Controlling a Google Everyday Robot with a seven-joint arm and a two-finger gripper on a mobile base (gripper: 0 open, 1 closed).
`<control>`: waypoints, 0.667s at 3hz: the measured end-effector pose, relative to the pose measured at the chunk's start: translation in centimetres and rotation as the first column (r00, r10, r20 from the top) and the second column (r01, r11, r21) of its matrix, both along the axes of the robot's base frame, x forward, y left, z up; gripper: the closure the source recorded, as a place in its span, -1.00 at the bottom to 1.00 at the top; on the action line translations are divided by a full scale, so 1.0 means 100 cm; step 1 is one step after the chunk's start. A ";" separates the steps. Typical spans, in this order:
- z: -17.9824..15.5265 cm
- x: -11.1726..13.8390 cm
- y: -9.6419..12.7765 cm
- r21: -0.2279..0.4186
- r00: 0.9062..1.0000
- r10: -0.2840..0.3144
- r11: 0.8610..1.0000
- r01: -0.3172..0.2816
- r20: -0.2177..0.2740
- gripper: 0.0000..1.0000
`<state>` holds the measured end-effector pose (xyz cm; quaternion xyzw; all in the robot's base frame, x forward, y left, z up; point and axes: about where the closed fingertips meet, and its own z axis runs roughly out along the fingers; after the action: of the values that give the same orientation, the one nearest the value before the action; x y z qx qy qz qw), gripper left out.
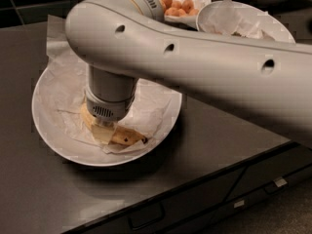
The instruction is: Pick banana from white bowl
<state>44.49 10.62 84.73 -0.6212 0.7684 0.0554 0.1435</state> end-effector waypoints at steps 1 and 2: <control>0.015 -0.001 0.002 0.052 0.999 0.032 0.998 -0.034 0.036 1.00; 0.044 -0.007 0.008 0.139 0.989 0.097 0.984 -0.111 0.109 1.00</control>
Offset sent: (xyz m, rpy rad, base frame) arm -0.0165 0.0131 0.0804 0.2625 -0.1861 0.2188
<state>43.74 11.40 89.11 -0.6505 0.7206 0.0865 0.2239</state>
